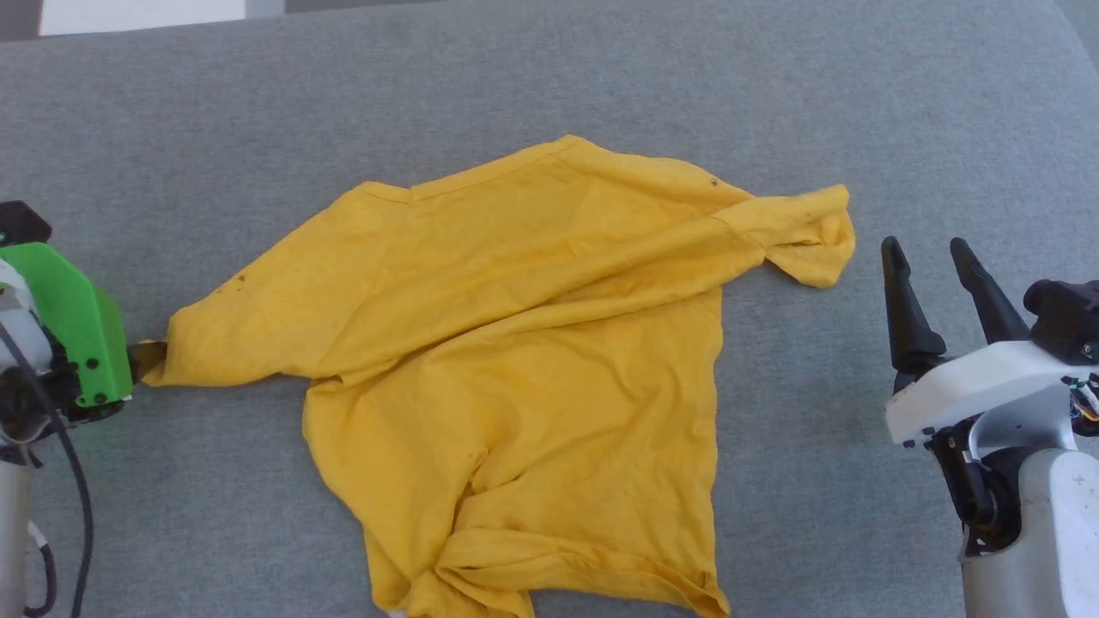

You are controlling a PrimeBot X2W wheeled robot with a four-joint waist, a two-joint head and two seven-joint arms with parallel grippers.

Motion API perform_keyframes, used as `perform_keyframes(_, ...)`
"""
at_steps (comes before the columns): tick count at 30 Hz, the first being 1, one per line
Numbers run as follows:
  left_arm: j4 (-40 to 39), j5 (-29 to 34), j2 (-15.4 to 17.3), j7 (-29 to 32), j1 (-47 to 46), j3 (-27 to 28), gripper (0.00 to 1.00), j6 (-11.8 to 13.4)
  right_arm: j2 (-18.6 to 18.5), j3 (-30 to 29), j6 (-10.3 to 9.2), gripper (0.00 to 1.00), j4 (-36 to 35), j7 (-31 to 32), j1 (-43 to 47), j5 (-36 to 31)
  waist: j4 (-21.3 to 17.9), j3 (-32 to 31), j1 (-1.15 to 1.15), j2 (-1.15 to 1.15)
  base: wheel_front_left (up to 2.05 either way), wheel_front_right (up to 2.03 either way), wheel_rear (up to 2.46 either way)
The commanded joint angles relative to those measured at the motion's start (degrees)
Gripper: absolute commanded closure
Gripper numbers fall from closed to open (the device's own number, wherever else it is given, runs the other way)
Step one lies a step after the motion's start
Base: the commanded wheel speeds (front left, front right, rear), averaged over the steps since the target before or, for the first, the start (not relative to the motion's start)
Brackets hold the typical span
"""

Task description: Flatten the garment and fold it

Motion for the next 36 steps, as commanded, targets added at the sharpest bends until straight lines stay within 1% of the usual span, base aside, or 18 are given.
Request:
perform_keyframes(1,0.26,-1.06,-0.44,2.03,1.89,-0.47,0.00,0.45,-0.01,0.21,-0.08,0.00,0.08,-0.46,-0.94,0.66,-1.03,0.98,0.00,0.00,0.00,0.00,0.00)
perform_keyframes(4,-1.53,-2.63,-0.62,4.05,3.27,0.32,0.00,1.41,-0.01,0.08,-0.08,0.00,0.19,-0.58,-1.09,0.73,-1.30,1.10,0.00,0.00,0.00,0.00,0.00)
perform_keyframes(6,-3.38,-2.37,0.37,4.26,4.47,0.51,0.00,1.35,-0.01,-0.19,-0.08,0.00,0.07,-0.59,-1.10,0.57,-1.30,1.06,0.00,0.00,0.00,0.00,0.00)
perform_keyframes(8,-5.03,-2.63,0.64,3.94,5.91,0.95,0.00,1.33,-0.01,-0.58,-0.08,0.00,-0.12,-0.65,-0.94,0.40,-1.03,0.91,0.00,0.00,0.00,0.00,0.00)
perform_keyframes(12,-7.25,-3.05,-0.57,0.64,8.46,1.69,0.00,1.17,-0.01,-1.37,-0.08,0.00,-0.63,-0.55,-0.44,0.74,-0.03,1.06,0.00,0.00,0.00,0.00,0.00)
perform_keyframes(13,-7.55,-2.77,-0.75,-0.73,8.90,1.60,0.15,0.71,-0.01,-1.28,-0.08,0.00,-0.70,-0.44,-0.42,0.94,0.20,1.22,0.00,0.00,0.00,0.00,0.00)
perform_keyframes(14,-7.71,-2.45,-0.86,-1.97,9.08,1.47,0.71,0.24,-0.01,-1.18,-0.08,0.00,-0.78,-0.35,-0.44,0.99,0.44,1.35,0.00,0.00,0.00,0.00,0.00)
perform_keyframes(15,-7.68,-2.09,-1.02,-3.49,9.19,1.48,1.00,-0.10,-0.01,-1.03,-0.08,0.00,-0.90,-0.30,-0.54,1.06,0.63,1.45,0.00,0.00,0.00,0.00,0.00)
perform_keyframes(19,-7.34,-1.40,-1.48,-6.93,8.93,0.87,1.00,-1.56,-0.01,-0.87,-0.08,0.00,-1.62,0.21,-1.28,0.31,1.47,1.58,0.00,0.00,0.00,0.00,0.00)
perform_keyframes(24,-7.56,-1.10,-1.59,-8.52,8.64,0.39,1.00,-2.23,-0.01,-1.32,-0.08,0.00,-1.82,0.73,-3.85,-2.07,2.49,1.52,0.00,0.00,0.00,0.00,0.00)
perform_keyframes(25,-7.97,-0.87,-1.73,-9.52,8.17,0.03,1.00,-2.56,-0.16,-2.00,-0.08,0.00,0.92,2.99,-7.04,-4.33,3.22,1.81,0.00,0.00,0.00,0.00,0.00)
perform_keyframes(28,-8.24,-0.62,-1.95,-10.34,7.45,-0.49,1.00,-2.87,-0.18,-3.64,-0.08,0.00,5.43,8.12,-11.13,-5.55,3.89,2.14,0.00,0.00,0.00,0.00,0.00)
perform_keyframes(31,-8.45,-0.34,-2.26,-11.01,6.55,-1.15,1.00,-3.13,-0.14,-5.81,-0.08,0.00,10.66,16.91,-15.95,-6.83,4.53,2.54,0.00,0.00,0.00,0.00,0.00)
perform_keyframes(36,-8.33,0.16,-2.95,-11.69,4.90,-2.74,1.00,-3.63,-0.10,-7.19,-0.08,0.00,17.22,31.07,-21.90,-8.98,5.86,3.26,0.00,0.00,0.00,0.00,0.00)
